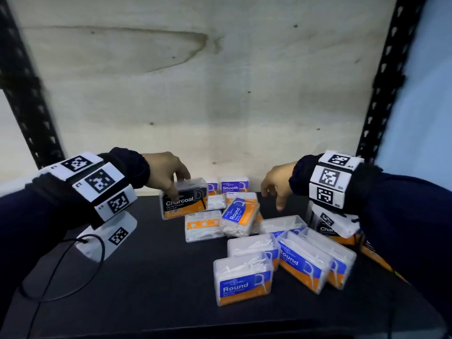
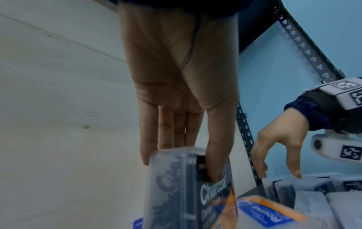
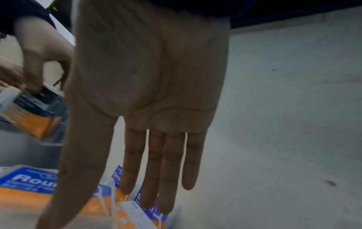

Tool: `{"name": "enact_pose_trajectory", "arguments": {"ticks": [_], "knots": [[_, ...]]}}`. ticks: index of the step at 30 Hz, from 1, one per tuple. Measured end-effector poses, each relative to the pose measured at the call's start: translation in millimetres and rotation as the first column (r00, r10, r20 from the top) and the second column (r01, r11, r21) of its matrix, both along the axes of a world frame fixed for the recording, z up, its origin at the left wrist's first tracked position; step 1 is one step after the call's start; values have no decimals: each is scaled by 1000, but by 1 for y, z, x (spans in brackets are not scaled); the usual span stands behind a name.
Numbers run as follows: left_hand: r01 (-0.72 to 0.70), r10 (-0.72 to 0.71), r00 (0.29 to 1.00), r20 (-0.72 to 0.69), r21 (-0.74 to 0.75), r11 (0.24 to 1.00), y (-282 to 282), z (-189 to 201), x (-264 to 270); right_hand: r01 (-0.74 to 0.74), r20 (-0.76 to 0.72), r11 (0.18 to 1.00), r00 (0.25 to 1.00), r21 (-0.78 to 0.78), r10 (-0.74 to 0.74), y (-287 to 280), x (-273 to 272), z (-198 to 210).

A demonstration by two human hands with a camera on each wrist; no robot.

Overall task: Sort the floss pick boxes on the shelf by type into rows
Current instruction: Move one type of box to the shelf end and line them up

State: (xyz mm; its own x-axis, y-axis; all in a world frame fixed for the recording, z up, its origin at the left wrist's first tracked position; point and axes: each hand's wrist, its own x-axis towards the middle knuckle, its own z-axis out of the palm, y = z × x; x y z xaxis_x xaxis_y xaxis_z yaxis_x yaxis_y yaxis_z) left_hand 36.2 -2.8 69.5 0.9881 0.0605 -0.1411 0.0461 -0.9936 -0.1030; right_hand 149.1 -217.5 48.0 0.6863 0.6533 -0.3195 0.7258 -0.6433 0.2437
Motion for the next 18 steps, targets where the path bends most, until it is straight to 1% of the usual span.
{"name": "enact_pose_trajectory", "arguments": {"ticks": [4, 8, 12, 15, 18], "knots": [[76, -76, 996, 39, 8, 997, -30, 11, 18, 4, -4, 999, 1000, 38, -4, -41, -17, 4], [147, -151, 986, 71, 49, 988, -66, 20, 37, 13, -20, 998, 1000, 65, -11, -76, -38, 15], [219, -226, 970, 87, 85, 972, -102, 27, 59, 34, -18, 990, 999, 135, -32, -115, -59, 24], [278, -289, 954, 87, 120, 953, -132, 30, 84, 69, -41, 988, 997, 135, -64, -141, -72, 21], [329, -346, 936, 64, 187, 925, -162, 30, 113, 102, -63, 987, 993, 125, -95, -166, -77, 12]]}}
